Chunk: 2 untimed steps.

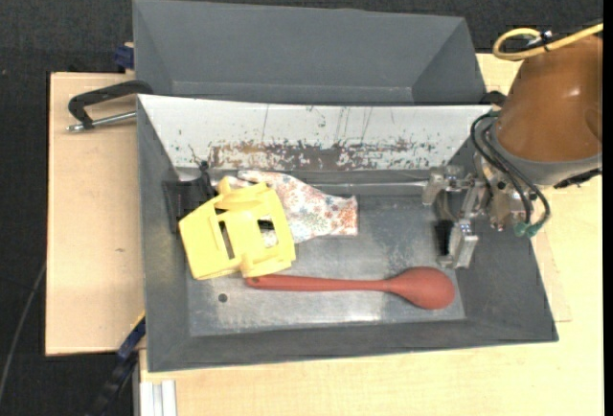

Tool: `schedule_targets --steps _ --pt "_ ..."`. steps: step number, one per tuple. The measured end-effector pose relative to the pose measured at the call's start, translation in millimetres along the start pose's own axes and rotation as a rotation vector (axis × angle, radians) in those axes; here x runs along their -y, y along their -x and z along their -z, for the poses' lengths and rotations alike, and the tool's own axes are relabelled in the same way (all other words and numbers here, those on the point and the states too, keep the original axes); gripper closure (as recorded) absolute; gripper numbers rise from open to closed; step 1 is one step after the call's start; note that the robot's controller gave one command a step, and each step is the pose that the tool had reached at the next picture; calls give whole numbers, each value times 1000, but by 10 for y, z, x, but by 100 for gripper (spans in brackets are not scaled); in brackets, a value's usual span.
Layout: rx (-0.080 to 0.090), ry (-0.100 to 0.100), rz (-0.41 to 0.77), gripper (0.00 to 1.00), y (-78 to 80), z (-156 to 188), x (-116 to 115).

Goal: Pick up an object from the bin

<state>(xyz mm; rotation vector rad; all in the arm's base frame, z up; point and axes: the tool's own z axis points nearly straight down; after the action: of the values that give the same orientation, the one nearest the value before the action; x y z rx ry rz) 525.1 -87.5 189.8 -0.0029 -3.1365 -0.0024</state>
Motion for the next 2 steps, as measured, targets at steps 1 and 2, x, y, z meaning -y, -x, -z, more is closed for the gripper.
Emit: schedule_targets --steps 1,2 --pt "9 -1 2 0 18 43 -4" --pt "-4 2 38 0 -314 -549 -185"
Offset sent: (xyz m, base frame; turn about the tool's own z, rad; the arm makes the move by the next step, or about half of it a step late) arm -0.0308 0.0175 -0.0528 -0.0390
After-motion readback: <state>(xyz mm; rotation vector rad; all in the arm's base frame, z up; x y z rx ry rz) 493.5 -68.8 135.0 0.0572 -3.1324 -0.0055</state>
